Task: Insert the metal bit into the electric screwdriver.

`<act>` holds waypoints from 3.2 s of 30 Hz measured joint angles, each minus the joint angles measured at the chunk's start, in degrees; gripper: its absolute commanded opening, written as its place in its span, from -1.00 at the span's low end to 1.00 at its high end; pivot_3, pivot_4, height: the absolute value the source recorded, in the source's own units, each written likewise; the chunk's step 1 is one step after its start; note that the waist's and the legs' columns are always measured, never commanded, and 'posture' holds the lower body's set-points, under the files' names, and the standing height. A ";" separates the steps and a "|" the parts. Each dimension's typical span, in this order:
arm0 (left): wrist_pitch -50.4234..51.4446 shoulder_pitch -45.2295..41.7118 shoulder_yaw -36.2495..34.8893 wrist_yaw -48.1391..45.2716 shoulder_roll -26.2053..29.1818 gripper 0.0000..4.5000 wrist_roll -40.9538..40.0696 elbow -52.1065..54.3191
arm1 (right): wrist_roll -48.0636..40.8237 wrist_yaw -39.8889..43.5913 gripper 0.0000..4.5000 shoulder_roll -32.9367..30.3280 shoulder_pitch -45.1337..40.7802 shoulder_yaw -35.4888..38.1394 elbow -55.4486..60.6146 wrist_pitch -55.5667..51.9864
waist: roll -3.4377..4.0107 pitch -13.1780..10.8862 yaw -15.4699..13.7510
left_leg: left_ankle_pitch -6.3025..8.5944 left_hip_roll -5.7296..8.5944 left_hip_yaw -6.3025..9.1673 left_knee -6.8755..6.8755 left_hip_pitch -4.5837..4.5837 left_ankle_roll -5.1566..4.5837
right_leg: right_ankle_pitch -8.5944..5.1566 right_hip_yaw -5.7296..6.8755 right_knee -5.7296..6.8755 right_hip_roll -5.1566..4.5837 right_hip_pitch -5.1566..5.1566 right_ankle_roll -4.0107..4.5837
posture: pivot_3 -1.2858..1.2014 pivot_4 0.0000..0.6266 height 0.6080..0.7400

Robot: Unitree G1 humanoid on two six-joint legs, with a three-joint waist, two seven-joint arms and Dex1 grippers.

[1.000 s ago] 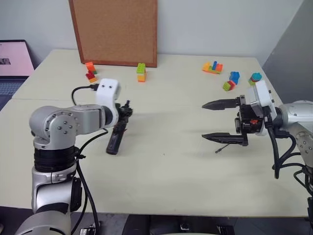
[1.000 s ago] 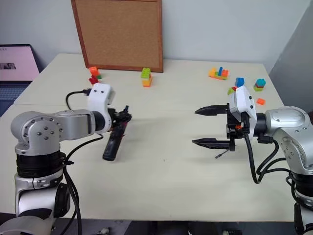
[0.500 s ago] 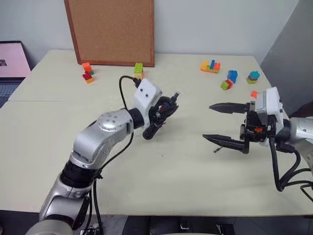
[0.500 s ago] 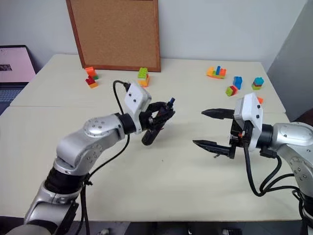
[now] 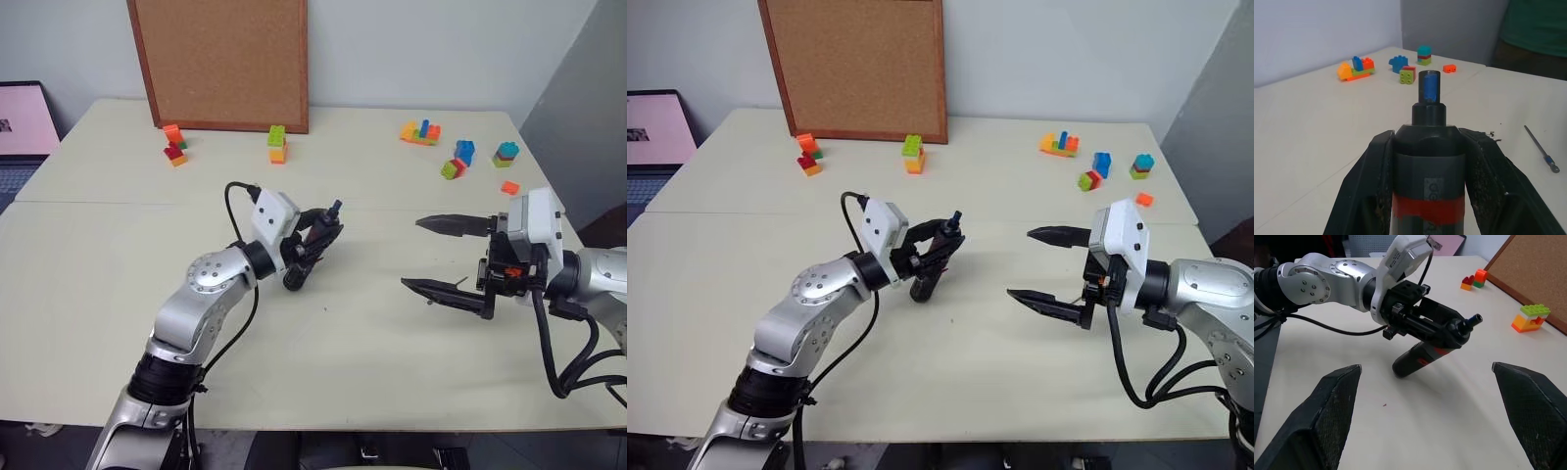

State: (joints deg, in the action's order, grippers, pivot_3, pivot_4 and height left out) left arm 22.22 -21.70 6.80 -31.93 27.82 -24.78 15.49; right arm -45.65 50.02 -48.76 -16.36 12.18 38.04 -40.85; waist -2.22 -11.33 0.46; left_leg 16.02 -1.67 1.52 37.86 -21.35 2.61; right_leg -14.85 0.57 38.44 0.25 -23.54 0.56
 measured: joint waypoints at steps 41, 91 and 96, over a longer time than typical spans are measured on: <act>10.68 -5.93 -3.21 0.90 -2.24 -0.27 -5.38 10.96 | 4.06 6.22 1.00 -7.80 2.50 0.60 -5.52 4.17 | 0.01 -0.04 -0.29 | 0.00 -0.09 -0.01 -0.04 -0.08 0.00 | 0.02 0.01 -0.34 0.36 0.03 0.07 | 0.03 -0.52 1.00; -2.35 -0.34 0.63 -5.73 -5.13 -0.27 6.36 4.16 | -6.63 -111.91 0.19 54.43 -10.55 16.22 -9.12 -51.20 | 0.35 0.15 0.96 | -0.03 -0.01 -0.09 0.09 -0.54 -0.12 | 0.09 -0.11 0.40 0.39 -0.66 0.01 | 0.03 -0.52 1.00; -2.62 -0.34 0.63 -5.79 -5.12 -0.27 7.02 4.16 | -8.51 -116.63 -0.34 55.45 -12.12 18.41 -11.01 -51.14 | 0.35 0.17 1.17 | -0.03 -0.02 -0.09 0.08 -0.54 -0.13 | 0.09 -0.12 0.41 0.42 -0.66 0.01 | 0.03 -0.52 1.00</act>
State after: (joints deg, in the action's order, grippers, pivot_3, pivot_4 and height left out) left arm 19.59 -22.04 7.43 -37.72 22.69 -17.76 19.65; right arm -54.16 -66.61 6.69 -28.48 30.59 27.03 -91.98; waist -1.87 -11.16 1.63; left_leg 15.99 -1.68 1.42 37.95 -21.89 2.48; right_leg -14.76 0.45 38.85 0.67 -24.19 0.57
